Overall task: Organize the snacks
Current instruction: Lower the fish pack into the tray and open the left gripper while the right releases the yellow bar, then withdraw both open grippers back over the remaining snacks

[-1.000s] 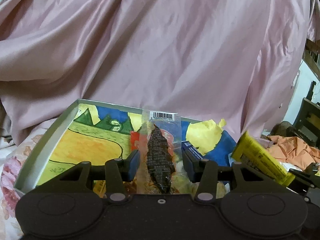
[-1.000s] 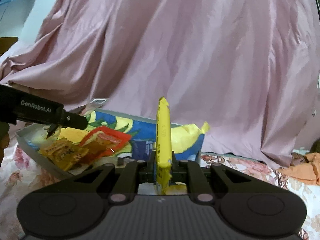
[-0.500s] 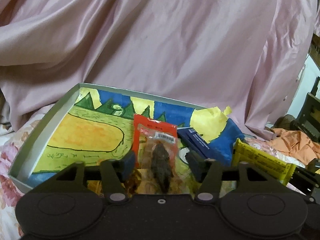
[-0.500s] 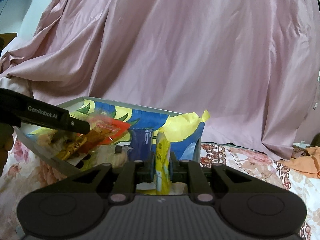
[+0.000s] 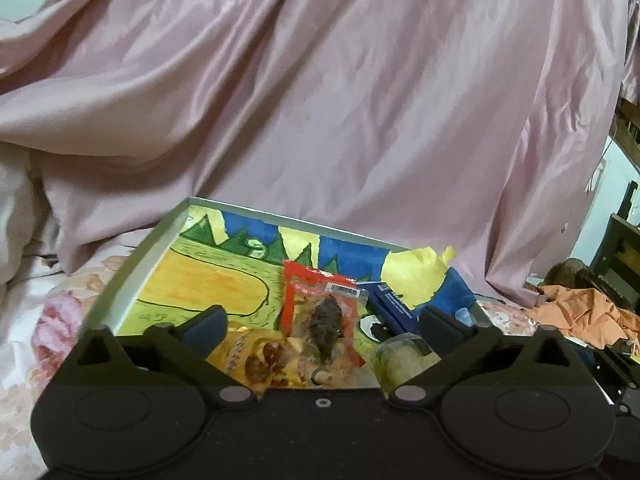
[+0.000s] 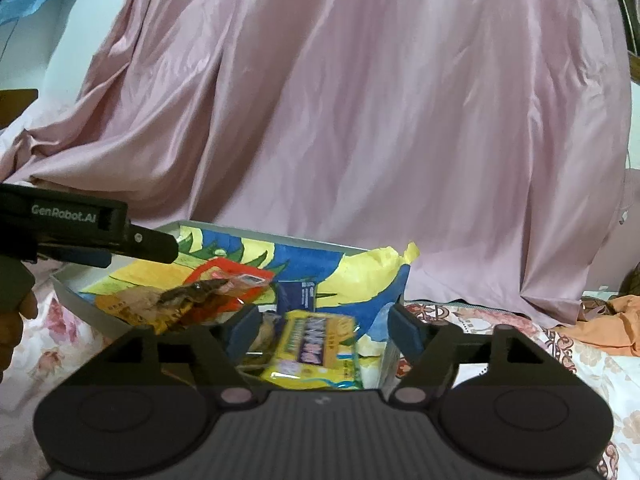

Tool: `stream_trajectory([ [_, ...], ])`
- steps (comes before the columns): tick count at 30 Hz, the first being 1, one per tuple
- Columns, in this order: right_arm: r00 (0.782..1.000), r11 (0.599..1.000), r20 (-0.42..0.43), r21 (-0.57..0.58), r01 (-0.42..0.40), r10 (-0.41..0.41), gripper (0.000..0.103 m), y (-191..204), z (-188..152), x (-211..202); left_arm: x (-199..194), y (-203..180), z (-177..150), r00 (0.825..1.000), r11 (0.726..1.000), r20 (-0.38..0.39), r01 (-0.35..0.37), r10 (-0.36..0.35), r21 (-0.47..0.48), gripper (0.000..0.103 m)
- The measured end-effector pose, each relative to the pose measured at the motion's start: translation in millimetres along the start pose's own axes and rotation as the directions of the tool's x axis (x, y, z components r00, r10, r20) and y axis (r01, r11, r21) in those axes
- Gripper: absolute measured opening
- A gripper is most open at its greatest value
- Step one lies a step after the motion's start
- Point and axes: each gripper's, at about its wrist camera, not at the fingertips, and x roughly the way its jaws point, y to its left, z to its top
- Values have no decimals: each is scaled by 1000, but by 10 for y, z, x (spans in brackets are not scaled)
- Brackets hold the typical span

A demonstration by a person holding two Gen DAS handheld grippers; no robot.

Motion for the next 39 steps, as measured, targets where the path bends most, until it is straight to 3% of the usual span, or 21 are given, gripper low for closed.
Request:
stream_trajectory([
  [8, 998, 999, 55, 15, -37, 37, 101, 174, 49, -352, -460, 78, -113, 998, 1000, 66, -21, 20, 23, 102],
  [20, 994, 999, 104, 22, -39, 37, 103, 466, -119, -997, -1226, 304, -596, 993, 997, 82, -82, 81, 9, 102],
  [30, 1000, 1000, 5, 11, -11, 11, 103, 600, -536, -1317, -1541, 385, -1149, 991, 992, 33, -128, 127, 22, 102],
  [39, 988, 999, -150, 40, 34, -27, 103, 660, -949, -1438, -1499, 342, -1461, 988, 990, -106, -102, 112, 95, 102],
])
